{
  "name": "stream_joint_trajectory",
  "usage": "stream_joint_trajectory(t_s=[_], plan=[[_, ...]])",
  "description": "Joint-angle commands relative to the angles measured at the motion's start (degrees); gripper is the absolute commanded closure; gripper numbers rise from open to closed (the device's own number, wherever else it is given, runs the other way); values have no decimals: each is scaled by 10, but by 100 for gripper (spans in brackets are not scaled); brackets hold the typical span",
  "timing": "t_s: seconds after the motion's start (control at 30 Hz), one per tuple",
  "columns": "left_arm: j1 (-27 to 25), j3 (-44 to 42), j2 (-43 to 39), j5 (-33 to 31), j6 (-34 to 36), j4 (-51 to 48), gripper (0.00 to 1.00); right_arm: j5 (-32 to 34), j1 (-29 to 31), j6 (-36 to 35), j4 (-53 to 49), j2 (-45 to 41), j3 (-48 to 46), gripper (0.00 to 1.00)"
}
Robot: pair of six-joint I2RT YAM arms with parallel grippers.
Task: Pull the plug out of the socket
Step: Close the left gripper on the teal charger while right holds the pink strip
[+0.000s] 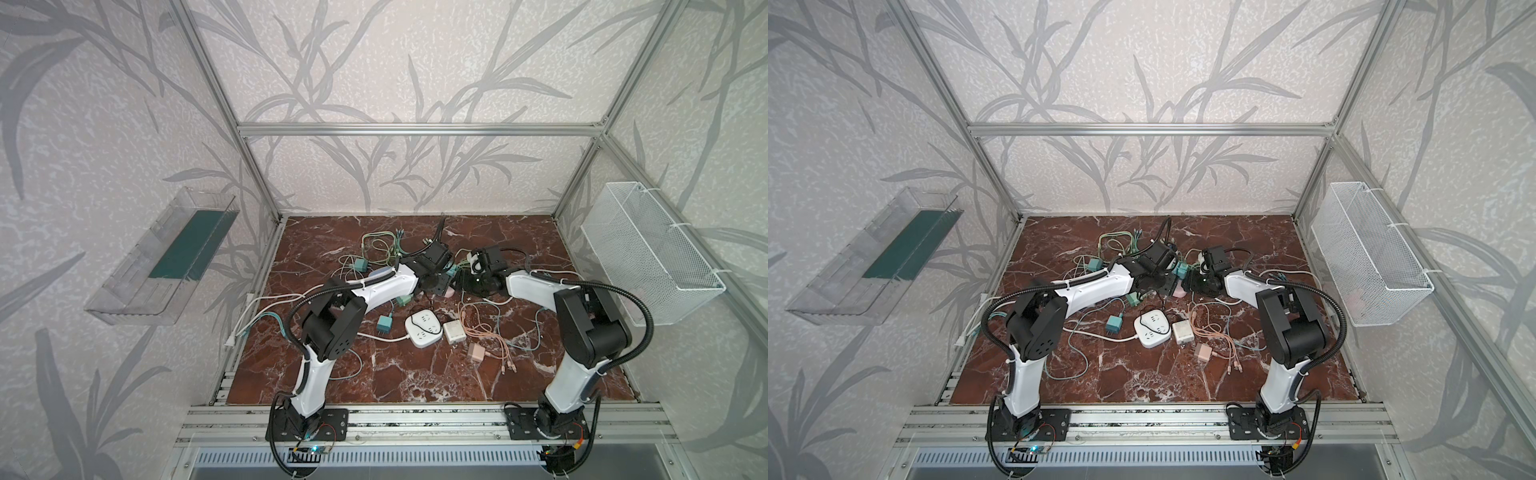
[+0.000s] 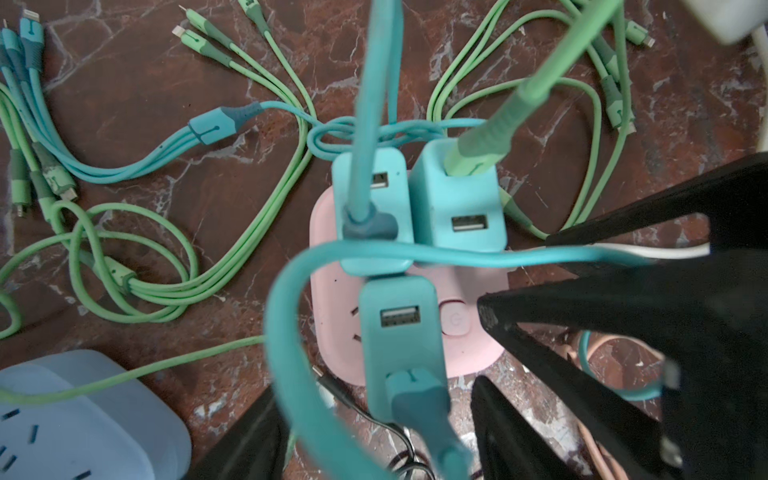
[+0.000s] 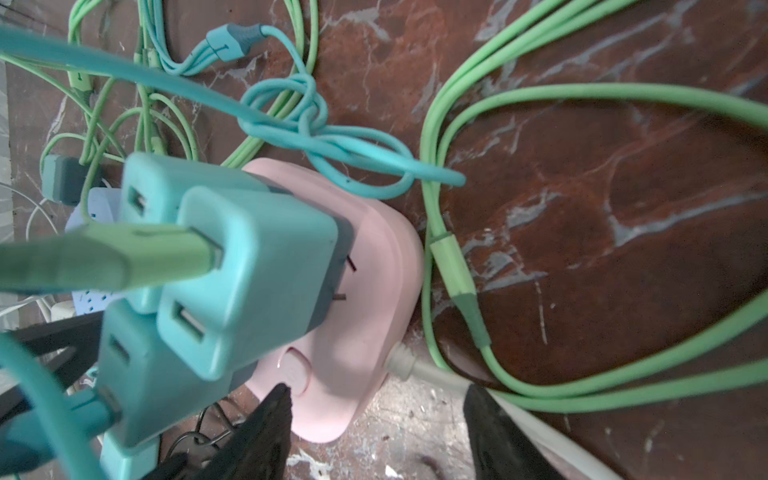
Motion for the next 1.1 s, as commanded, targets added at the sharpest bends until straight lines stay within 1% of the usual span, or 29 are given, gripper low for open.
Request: stream_joint_trajectory(t_s=[0.0,0.1,0.2,0.27,0.47,0.57,0.63,0.73,0.8,1.07], plan=[[-3,23,14,-17,-5,-32,32,0,3,-1,-6,11,17,34],[-3,32,22,-22,-4,-37,32,5,3,-1,-5,16,19,34],[-3,37,29,-17,-3,-38,36,7,3,-1,-4,22,24,35],[-3,41,35,-11,-4,-39,39,6,3,-3,-8,27,29,35],[-3,54,48,4,-7,-43,46,8,3,-9,-26,31,35,36],[-2,64,57,10,-8,-49,51,15,3,-15,-37,28,36,36],[-3,69,61,16,-7,-51,57,27,3,-24,-55,32,42,36],[-3,76,65,23,-5,-52,70,39,2,-41,-81,38,52,36],[-3,82,69,28,-5,-53,76,39,2,-46,-87,38,53,37],[-3,115,88,51,-14,-54,81,52,0,-48,-95,42,54,37]])
